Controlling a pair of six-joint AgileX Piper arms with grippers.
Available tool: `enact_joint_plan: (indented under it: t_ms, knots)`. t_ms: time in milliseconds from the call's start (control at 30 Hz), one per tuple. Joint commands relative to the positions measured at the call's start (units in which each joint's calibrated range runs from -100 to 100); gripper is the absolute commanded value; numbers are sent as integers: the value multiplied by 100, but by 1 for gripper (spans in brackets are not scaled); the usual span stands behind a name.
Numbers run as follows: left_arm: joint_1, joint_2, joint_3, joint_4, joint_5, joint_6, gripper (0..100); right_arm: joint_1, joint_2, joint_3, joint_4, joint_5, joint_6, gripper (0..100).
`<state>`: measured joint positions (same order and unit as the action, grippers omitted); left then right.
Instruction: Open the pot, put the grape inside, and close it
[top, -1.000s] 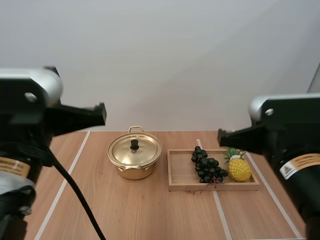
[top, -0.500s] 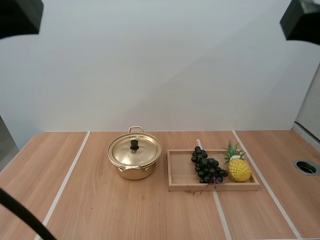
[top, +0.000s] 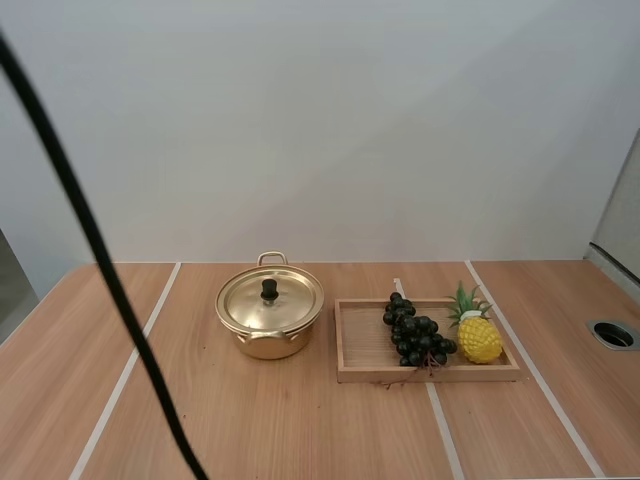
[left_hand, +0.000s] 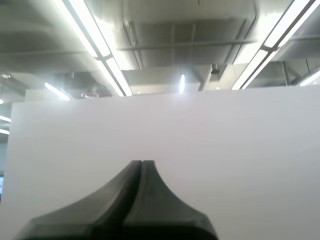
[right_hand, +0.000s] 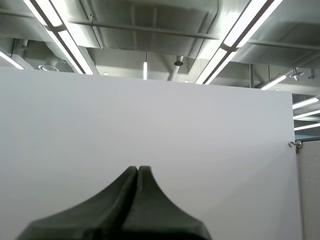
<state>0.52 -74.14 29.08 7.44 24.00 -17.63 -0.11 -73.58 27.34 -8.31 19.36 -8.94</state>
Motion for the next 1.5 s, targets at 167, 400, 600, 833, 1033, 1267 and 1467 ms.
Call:
enact_joint_plan:
  t_ms: [167,400,600,833,1033,1267,1467]
  knots:
    - [-1,1784,-1264,51,406,62,0,4,1625,-1114,-21,-82,-28,0]
    - [-1,2212,-1528,51,385,62,1,4,2065,-1256,-21,-151,-28,0]
    - [-1,2212,-1528,51,350,50,45,4,2040,-1256,-10,-357,13,64]
    - [-1,2212,-1528,51,405,74,100,4,1990,-1256,2,15,301,100]
    - [-1,2212,-1528,51,740,458,100,4,1982,-1256,-20,202,301,100]
    - [-1,2613,-1528,-269,2934,1591,100,4,2094,-1256,-21,2599,257,100]
    - [-1,3241,-1528,-780,4913,2475,100,4,2397,-1256,499,4412,-618,100]
